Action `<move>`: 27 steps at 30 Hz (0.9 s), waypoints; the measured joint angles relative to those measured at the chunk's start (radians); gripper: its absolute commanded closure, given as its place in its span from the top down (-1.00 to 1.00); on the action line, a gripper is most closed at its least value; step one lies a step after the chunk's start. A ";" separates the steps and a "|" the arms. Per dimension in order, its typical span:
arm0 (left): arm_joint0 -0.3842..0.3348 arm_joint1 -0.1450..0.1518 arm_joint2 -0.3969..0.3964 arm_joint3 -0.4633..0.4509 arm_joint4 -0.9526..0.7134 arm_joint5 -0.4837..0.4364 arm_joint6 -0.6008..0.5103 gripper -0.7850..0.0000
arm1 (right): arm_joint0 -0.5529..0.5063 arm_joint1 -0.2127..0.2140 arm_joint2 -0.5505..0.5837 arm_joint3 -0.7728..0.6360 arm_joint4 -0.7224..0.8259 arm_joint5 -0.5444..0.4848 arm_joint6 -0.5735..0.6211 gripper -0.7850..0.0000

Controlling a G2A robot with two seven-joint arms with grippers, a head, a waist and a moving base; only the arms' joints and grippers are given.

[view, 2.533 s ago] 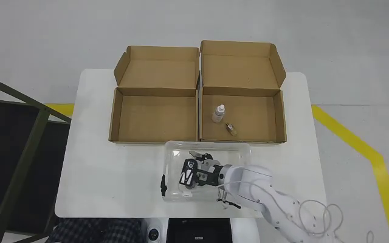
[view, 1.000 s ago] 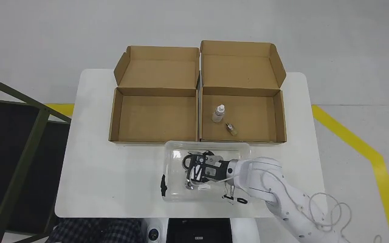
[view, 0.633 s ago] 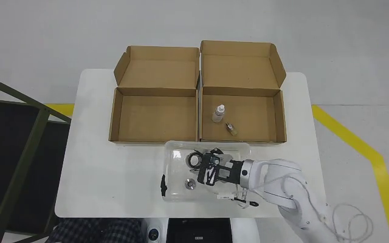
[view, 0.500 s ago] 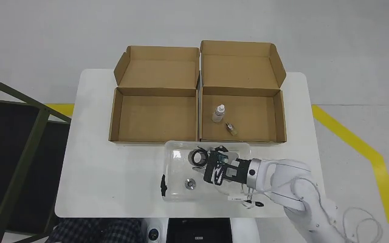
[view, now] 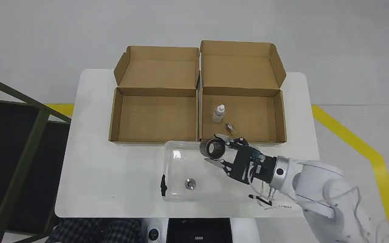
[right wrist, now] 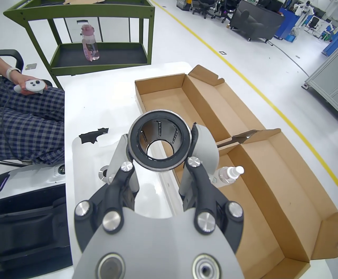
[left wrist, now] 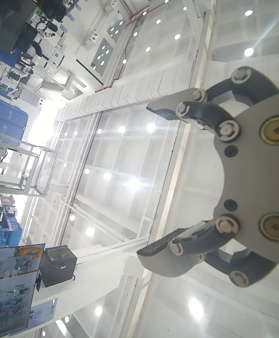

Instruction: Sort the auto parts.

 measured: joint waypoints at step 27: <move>0.000 0.000 0.000 0.000 0.000 0.000 0.000 1.00 | 0.056 0.004 -0.039 0.063 0.046 0.027 -0.017 -1.00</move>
